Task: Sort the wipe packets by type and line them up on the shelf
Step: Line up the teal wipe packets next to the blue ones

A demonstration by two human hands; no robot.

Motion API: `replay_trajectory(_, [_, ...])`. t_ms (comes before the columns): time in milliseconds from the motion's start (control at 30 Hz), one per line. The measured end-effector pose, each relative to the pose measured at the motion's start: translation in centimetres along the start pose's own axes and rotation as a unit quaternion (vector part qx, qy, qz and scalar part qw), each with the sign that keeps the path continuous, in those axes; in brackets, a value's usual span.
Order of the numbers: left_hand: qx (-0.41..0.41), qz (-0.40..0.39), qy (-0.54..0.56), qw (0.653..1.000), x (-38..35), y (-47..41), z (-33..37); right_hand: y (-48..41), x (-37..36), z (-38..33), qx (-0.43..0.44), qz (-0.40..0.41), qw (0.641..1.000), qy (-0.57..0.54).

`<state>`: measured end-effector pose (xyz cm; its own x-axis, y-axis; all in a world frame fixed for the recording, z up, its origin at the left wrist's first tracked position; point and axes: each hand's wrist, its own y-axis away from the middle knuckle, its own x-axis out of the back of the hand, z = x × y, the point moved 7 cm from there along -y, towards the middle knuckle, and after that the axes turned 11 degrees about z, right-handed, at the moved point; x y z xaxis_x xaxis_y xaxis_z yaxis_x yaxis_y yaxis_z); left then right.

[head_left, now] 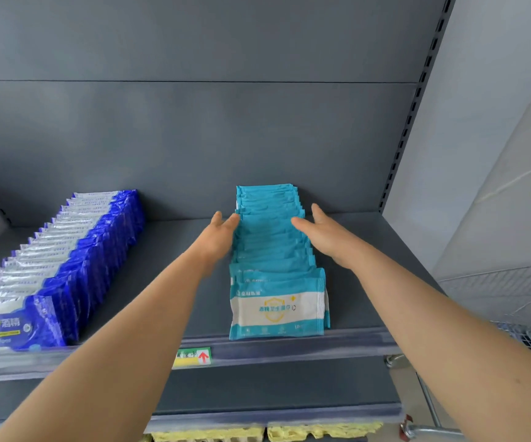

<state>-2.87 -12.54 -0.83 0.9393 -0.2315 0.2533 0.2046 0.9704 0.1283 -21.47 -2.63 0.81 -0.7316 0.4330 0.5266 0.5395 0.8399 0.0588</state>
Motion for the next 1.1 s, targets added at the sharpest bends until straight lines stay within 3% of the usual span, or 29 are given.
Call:
replay_trajectory(167, [0.052, -0.064, 0.076, 0.994, -3.3, -0.1, -0.7, -2.8, -3.0, 0.3, -0.053, -0.064, 0.992, -0.092])
replay_trajectory(433, [0.076, -0.048, 0.13, 0.987, -3.1, -3.2, -0.1, -6.0, -2.1, 0.2, -0.049, -0.048, 0.987, -0.142])
replay_trajectory(500, [0.075, -0.076, 0.111, 0.988, -4.0, -2.9, 0.2, -6.5, -3.0, 0.1, -0.042, -0.055, 0.991, -0.118])
replay_trajectory(633, [0.062, -0.056, 0.111, 0.99, -3.5, -2.3, 0.5, -6.2, -2.8, -0.4, -0.006, -0.031, 0.998, -0.061])
replay_trajectory(700, [0.013, -0.029, 0.049, 0.998, -2.0, -1.7, 0.9, -5.0, -1.7, -1.0, 0.013, -0.019, 0.999, -0.033])
replay_trajectory(800, [-0.127, 0.0, -0.037, 0.991, 1.2, 1.6, 2.5, -1.4, 0.3, -2.4, 0.101, -0.009, 0.992, 0.08])
replay_trajectory(933, [-0.343, -0.055, -0.124, 0.929, 3.2, 9.4, 3.3, 6.1, 0.5, -3.4, 0.241, -0.039, 0.951, 0.188])
replay_trajectory(1033, [-0.406, -0.096, -0.209, 0.884, 2.0, 11.8, 1.1, 10.8, -1.0, -2.5, 0.295, -0.065, 0.923, 0.24])
replay_trajectory(1100, [-0.435, -0.08, -0.244, 0.863, 1.5, 12.0, 0.2, 11.9, -1.8, -1.7, 0.324, -0.05, 0.901, 0.286])
